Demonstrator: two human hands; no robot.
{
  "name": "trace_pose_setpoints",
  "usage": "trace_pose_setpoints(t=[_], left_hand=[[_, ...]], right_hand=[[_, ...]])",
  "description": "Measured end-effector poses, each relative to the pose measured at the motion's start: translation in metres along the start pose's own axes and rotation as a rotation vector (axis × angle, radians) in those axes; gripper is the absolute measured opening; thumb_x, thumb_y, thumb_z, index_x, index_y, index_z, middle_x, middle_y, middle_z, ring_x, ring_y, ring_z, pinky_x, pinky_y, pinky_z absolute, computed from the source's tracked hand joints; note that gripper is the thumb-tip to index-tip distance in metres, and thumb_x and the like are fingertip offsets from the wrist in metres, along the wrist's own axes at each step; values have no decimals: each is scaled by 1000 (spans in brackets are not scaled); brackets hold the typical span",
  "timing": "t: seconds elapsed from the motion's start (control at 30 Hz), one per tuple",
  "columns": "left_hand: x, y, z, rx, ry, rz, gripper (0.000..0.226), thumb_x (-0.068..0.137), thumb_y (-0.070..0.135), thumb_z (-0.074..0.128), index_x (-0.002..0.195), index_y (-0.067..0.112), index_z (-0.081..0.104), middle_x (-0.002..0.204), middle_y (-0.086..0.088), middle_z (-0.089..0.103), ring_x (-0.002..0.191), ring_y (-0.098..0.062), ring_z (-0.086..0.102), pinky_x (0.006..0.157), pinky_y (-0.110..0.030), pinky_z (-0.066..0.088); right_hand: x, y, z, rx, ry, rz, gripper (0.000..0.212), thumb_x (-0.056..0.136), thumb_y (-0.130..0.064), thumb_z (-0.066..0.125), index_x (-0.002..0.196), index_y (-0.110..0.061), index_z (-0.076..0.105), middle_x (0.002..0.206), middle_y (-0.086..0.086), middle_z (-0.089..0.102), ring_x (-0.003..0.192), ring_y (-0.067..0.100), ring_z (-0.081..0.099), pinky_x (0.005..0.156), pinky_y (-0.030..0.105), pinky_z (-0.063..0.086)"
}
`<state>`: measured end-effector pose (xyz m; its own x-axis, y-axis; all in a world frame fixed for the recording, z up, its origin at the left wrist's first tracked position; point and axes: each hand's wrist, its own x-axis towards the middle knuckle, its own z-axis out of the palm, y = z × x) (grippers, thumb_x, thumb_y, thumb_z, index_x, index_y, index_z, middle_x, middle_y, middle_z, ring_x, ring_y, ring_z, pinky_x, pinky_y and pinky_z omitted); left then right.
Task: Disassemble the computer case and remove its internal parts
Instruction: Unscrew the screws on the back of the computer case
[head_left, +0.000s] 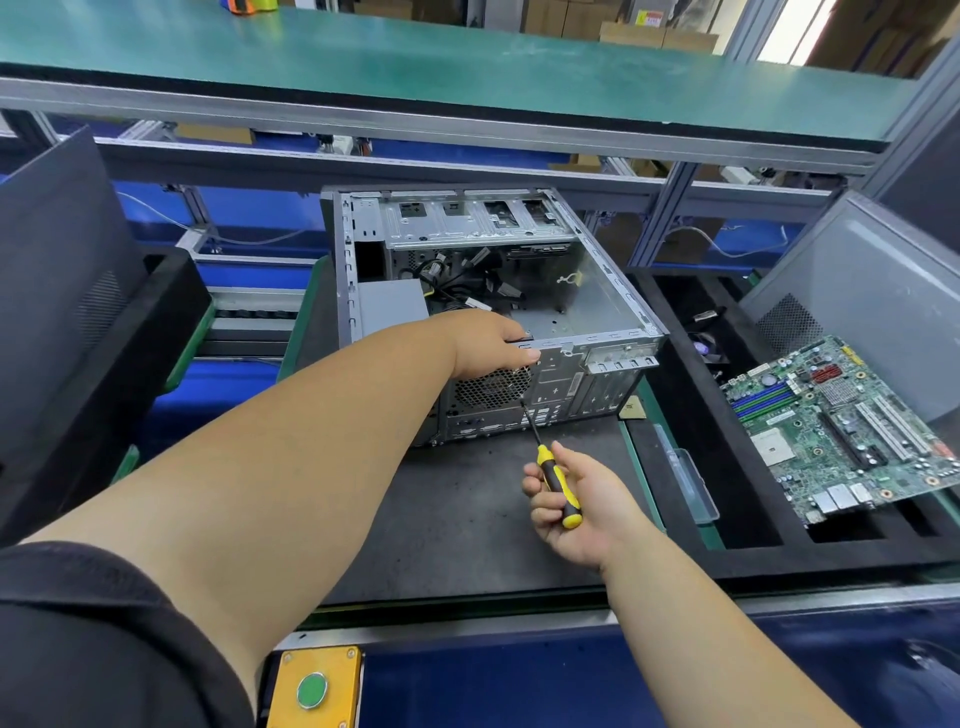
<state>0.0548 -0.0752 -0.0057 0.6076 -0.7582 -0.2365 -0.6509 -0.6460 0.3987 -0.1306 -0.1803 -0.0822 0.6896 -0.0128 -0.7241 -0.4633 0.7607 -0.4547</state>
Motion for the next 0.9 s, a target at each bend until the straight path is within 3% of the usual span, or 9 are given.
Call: trace_pose_setpoints(t=[0.1,0.2,0.3,0.37,0.43,0.53,0.67,0.8,0.9], left_hand=[[0,0,0,3,2,2,42,98,53,42,122,23,59,100,2,56,92,-18,51,78,-30,36],[0,0,-1,8,2,-4,42,98,53,42,121,22,59,100,2,56,92,-19,51,77,-30,35],[-1,1,-1,-3,-2,-10,42,98,53,43,118,22,61,103,0,61,95,-20,55,79,-30,39],[-2,1,-1,-8,1,-8,41,98,52,43,120,22,61,106,-1,61,97,-20,55,82,-31,41],[-2,2,-1,-10,4,-11,41,98,53,43,121,23,60,106,0,61,97,-20,54,82,-31,40],[-2,1,-1,-3,0,-13,43,97,54,43,121,22,60,111,-1,62,101,-21,56,86,-33,43],[0,0,0,16,4,-14,43,97,55,43,117,22,61,106,-2,63,97,-21,56,81,-32,42],[0,0,0,19,3,-9,44,97,55,42,116,21,61,105,-3,62,97,-22,56,85,-33,44],[-1,0,-1,25,0,-9,45,97,55,42,117,20,61,107,-4,63,98,-22,57,88,-35,45]], right_hand=[[1,2,0,21,-29,20,44,101,-41,42,77,-6,56,58,2,48,32,7,29,31,19,24],[7,6,4,-205,136,-96,47,104,-41,39,74,-9,57,51,1,46,32,8,26,34,20,22],[6,6,8,-694,370,-293,45,105,-39,39,75,-10,56,53,1,50,40,14,39,45,26,33],[4,6,7,-1201,563,-427,43,105,-41,36,83,-9,53,68,3,56,61,23,51,55,31,35],[5,7,5,-1637,764,-531,37,104,-45,32,93,-13,48,79,0,53,69,24,48,49,31,26],[4,10,5,-1905,914,-617,35,104,-46,30,107,-18,49,96,-1,59,69,21,43,46,29,20],[5,1,1,-1546,714,-567,36,100,-48,42,88,-16,52,83,-1,64,63,18,50,53,30,32],[1,-10,5,-497,278,-150,45,103,-39,39,83,-7,63,62,4,60,42,12,40,45,23,32],[-3,-9,3,-189,98,-18,41,105,-35,39,82,-7,58,61,3,56,39,8,39,37,18,33]])
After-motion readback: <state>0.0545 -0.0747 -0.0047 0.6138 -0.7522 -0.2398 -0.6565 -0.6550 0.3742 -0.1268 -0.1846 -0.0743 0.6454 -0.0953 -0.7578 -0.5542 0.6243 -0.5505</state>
